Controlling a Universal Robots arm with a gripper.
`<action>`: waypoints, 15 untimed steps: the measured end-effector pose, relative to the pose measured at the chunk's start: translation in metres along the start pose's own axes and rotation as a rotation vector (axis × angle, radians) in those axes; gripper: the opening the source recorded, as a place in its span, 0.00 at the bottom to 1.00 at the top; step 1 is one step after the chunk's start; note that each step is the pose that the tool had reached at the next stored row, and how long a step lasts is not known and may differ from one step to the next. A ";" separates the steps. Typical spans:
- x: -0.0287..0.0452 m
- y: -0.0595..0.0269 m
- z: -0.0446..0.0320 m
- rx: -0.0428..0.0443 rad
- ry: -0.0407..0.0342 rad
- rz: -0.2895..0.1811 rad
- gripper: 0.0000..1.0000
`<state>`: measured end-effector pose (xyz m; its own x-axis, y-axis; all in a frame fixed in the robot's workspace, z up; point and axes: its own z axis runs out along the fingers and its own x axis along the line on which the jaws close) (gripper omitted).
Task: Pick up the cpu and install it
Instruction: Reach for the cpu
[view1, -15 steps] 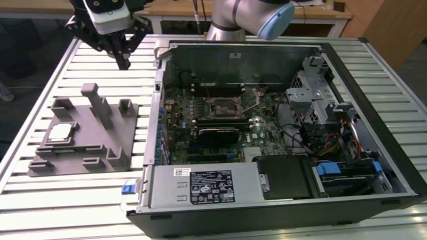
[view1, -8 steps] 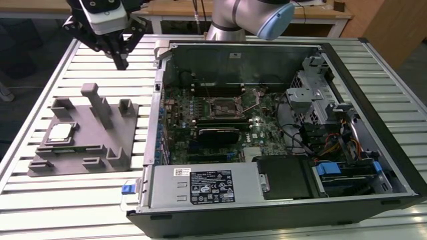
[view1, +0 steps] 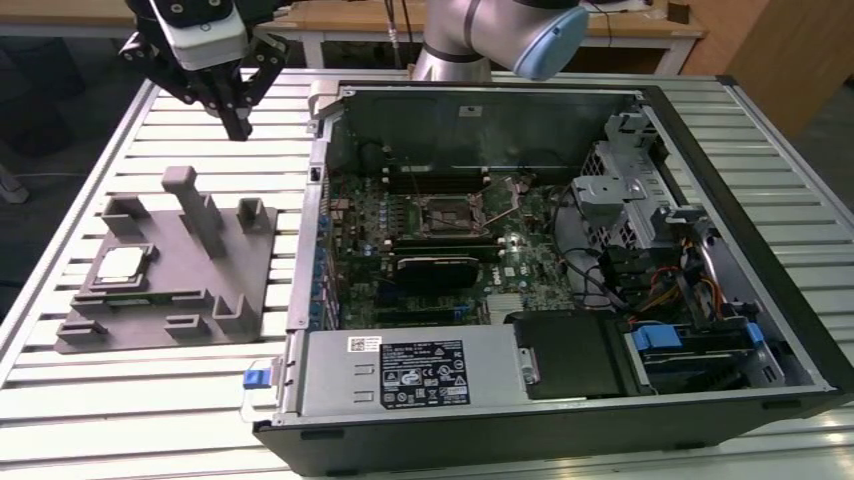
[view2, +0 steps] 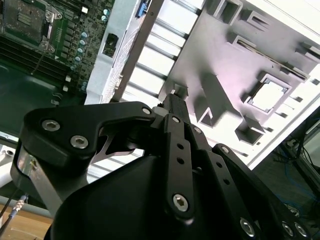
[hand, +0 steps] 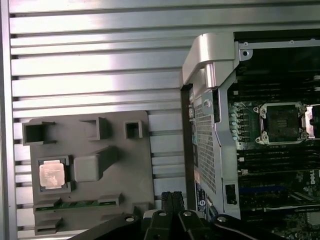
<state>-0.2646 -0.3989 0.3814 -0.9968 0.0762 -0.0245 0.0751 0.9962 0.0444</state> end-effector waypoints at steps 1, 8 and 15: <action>0.0005 -0.0001 0.0000 0.0000 0.0000 0.000 0.11; 0.0047 -0.0004 0.0003 0.0000 0.0001 0.000 0.11; 0.0084 -0.0007 0.0007 0.0001 0.0000 0.000 0.11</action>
<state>-0.2730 -0.3989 0.3805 -0.9968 0.0762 -0.0245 0.0751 0.9962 0.0443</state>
